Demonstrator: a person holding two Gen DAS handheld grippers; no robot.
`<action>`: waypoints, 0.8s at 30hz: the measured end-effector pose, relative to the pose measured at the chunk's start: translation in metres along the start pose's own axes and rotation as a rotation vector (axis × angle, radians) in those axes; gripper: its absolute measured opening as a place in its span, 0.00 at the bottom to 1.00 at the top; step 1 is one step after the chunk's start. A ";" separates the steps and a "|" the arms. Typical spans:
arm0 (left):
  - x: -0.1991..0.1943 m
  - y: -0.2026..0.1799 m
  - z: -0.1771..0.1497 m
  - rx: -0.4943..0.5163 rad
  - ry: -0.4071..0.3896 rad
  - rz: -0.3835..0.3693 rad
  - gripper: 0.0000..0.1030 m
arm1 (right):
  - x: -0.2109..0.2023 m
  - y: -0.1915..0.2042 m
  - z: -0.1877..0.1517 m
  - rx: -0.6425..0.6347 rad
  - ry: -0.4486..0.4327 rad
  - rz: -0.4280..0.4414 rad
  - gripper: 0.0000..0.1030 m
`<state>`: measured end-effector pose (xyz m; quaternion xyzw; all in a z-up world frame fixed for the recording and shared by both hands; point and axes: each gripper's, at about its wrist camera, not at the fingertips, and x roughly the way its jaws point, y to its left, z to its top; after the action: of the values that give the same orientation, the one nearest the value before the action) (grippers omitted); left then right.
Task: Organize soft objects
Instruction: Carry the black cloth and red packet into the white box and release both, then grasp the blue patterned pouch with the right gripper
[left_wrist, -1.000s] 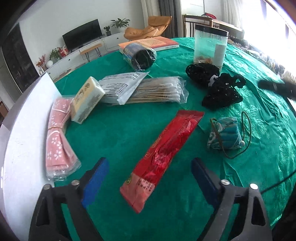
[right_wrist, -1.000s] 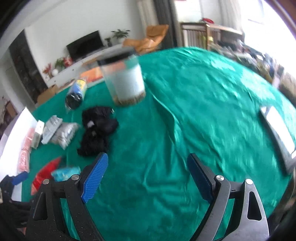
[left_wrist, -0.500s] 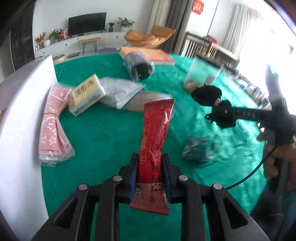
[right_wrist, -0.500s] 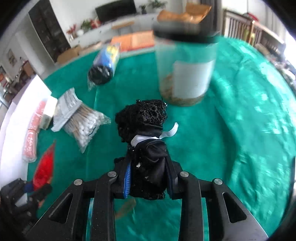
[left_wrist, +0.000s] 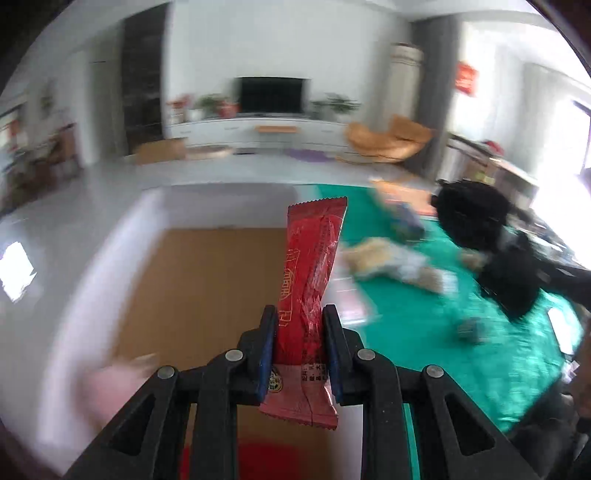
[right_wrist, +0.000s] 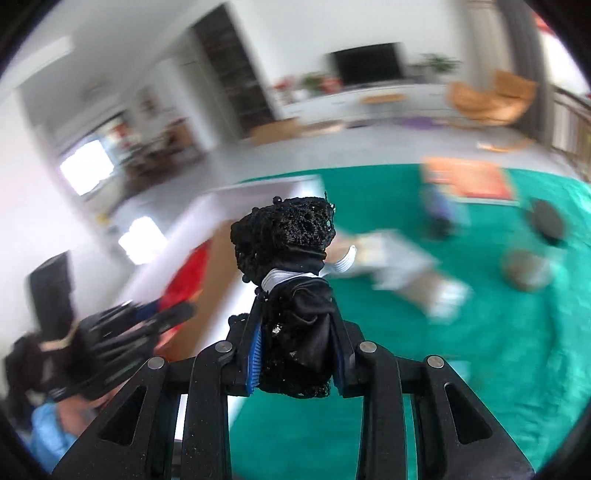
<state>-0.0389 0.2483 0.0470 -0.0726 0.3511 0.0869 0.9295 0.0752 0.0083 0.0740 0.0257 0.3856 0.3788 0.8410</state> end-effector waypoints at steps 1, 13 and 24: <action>-0.001 0.014 -0.005 -0.017 0.010 0.039 0.24 | 0.013 0.022 0.000 -0.015 0.022 0.062 0.31; 0.018 0.034 -0.023 -0.123 0.004 0.117 1.00 | 0.048 -0.009 -0.045 -0.050 0.067 -0.030 0.68; 0.023 -0.119 -0.012 0.061 0.000 -0.239 1.00 | 0.066 -0.166 -0.093 -0.026 0.208 -0.279 0.69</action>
<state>-0.0047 0.1326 0.0318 -0.0858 0.3423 -0.0350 0.9350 0.1429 -0.0898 -0.0887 -0.0784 0.4654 0.2639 0.8412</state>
